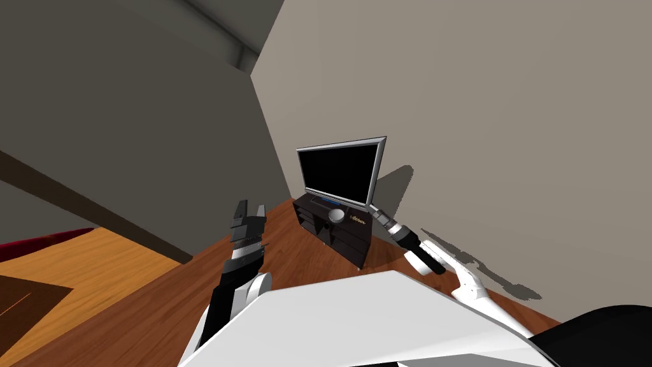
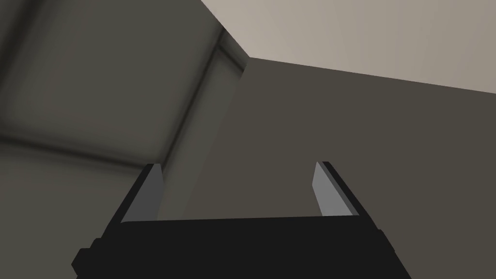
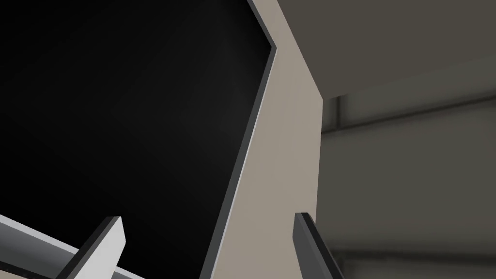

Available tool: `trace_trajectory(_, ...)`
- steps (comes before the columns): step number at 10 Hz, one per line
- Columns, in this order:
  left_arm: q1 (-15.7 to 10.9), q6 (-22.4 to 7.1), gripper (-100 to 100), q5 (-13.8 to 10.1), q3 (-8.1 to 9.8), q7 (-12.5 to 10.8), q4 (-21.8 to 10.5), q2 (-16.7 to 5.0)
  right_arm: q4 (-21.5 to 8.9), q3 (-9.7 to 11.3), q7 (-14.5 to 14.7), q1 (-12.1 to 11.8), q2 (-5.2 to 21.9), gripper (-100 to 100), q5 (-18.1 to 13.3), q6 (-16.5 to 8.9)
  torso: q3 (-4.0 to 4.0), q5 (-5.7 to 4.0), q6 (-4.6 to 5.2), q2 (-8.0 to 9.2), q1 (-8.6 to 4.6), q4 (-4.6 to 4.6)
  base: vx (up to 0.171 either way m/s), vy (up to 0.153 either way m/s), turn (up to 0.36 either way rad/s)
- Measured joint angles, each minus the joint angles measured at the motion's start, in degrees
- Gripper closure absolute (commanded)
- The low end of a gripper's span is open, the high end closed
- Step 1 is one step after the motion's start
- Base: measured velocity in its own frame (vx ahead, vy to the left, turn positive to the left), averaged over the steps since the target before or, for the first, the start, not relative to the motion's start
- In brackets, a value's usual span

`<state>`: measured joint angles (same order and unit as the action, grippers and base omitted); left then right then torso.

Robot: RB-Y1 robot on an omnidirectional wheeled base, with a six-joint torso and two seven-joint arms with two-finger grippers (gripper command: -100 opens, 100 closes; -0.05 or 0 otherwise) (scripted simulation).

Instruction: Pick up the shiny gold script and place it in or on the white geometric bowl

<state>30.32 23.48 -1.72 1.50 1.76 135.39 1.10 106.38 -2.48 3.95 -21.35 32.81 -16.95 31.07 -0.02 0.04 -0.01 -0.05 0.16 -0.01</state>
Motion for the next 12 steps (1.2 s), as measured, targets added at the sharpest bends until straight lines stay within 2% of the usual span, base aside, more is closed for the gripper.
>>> trace_trajectory(2, 0.0, 0.0, 0, 0.0, 0.0, 0.0, 0.0, 0.0, -2.03, 0.47, -0.08, 0.18, 2.51, -100, -1.94, -0.29, -0.02, 0.0, 0.01, -0.04, 0.0, -0.01, 0.023, 0.051, 0.072)
trace_trajectory(5, 0.01, 0.0, 0, 0.0, 0.0, 0.0, 0.0, 0.0, -7.29, 1.49, 0.41, 1.15, 5.06, -100, -4.87, 0.6, -0.02, 0.0, 0.03, -0.03, -0.01, -0.01, 0.027, 0.053, 0.092)
trace_trajectory(7, 0.01, 0.0, 0, 0.0, 0.01, 0.0, 0.0, 0.0, -10.06, 2.45, 0.45, 1.9, 7.31, -100, -7.13, 0.27, -0.05, 0.0, 0.03, -0.08, -0.03, -0.02, 0.042, 0.042, 0.083)
trace_trajectory(10, 0.01, 0.0, 0, 0.0, 0.0, 0.0, 0.0, 0.0, -16.22, 4.26, 1.29, 3.66, 10.24, -100, -11.05, 1.32, -0.08, 0.0, 0.0, -0.14, -0.02, -0.03, 0.047, 0.039, 0.071)
trace_trajectory(11, 0.01, 0.0, 0, 0.0, 0.01, 0.0, 0.0, 0.0, -17.06, 4.5, 1.49, 3.25, 10.86, -100, -11.9, 1.33, -0.07, 0.0, 0.04, -0.12, -0.05, -0.03, 0.069, 0.037, 0.105)
trace_trajectory(12, 0.01, 0.0, 0, 0.0, 0.0, 0.0, 0.0, 0.0, -18.89, 5.25, 1.64, 3.94, 12.18, -100, -13.45, 1.43, -0.11, 0.0, 0.0, -0.19, -0.05, -0.04, 0.059, 0.025, 0.079)
